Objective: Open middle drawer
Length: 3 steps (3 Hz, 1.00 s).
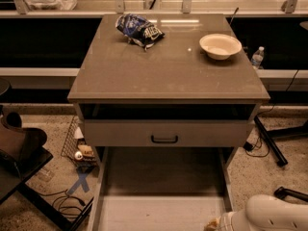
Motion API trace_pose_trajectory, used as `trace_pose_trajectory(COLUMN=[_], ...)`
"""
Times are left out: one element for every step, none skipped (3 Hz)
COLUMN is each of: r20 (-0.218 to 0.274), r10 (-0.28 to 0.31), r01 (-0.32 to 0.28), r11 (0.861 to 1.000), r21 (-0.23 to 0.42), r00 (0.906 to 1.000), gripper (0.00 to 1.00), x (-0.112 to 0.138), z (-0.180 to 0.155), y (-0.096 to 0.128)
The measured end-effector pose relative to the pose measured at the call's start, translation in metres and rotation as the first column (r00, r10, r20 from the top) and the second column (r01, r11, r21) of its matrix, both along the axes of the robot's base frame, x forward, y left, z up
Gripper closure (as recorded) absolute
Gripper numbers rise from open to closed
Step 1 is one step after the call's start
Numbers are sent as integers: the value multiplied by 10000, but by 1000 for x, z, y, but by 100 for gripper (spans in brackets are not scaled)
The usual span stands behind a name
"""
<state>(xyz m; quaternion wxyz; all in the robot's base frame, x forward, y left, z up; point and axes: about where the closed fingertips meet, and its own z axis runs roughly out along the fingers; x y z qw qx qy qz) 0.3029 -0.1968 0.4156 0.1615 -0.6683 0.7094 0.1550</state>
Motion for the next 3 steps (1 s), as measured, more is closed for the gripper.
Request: trace_pose_trajectory(r20=[-15,-26,-26], r10=[14,21,21], r01=[-14,-21,-21], r11=[10000,10000,10000], r21=[8,13,13], r00=[10000,10000,10000], gripper=[25,0,0], x=[-1,0,0], z=[0,-1,-1], y=[1,1,1])
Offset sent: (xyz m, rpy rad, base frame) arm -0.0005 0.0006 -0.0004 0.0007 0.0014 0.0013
